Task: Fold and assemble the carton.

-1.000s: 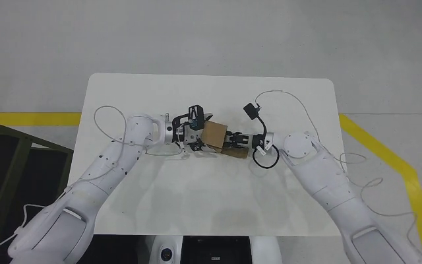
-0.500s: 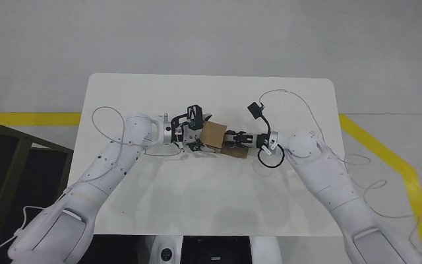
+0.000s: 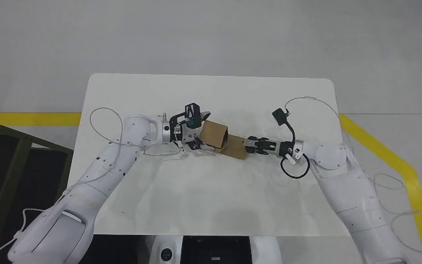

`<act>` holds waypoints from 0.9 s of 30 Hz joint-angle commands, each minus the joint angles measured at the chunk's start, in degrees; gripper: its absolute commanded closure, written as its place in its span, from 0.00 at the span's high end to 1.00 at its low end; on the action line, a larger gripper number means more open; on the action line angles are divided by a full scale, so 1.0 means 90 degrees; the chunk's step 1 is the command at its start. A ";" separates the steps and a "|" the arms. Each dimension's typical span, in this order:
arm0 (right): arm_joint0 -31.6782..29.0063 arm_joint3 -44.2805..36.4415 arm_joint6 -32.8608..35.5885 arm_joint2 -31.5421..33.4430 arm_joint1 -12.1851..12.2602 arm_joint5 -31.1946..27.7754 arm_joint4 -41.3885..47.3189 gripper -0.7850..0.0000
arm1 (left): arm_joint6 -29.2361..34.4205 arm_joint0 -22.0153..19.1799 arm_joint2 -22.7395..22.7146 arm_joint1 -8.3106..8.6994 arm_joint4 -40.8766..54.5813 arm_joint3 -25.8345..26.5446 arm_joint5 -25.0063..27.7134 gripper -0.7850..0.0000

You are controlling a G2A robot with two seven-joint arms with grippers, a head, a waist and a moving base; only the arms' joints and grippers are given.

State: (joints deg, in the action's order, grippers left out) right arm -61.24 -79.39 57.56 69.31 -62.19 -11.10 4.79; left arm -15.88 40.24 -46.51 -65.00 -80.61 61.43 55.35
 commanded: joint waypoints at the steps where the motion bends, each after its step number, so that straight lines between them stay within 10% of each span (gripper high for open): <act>1: -0.0188 -0.0087 0.0011 0.0148 0.0046 0.0052 -0.0039 0.46 | 0.0000 0.0023 -0.0028 0.0006 0.0002 0.0016 -0.0006 1.00; 27: 0.0271 0.0474 -0.0206 -0.0735 -0.0184 -0.0322 0.0522 0.56 | 0.0208 0.0128 -0.0101 -0.0027 0.0011 0.0106 0.0064 1.00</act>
State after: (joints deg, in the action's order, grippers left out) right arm -59.17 -75.21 55.57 63.00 -63.72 -13.73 8.90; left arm -14.06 41.39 -47.42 -65.23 -80.48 62.38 55.90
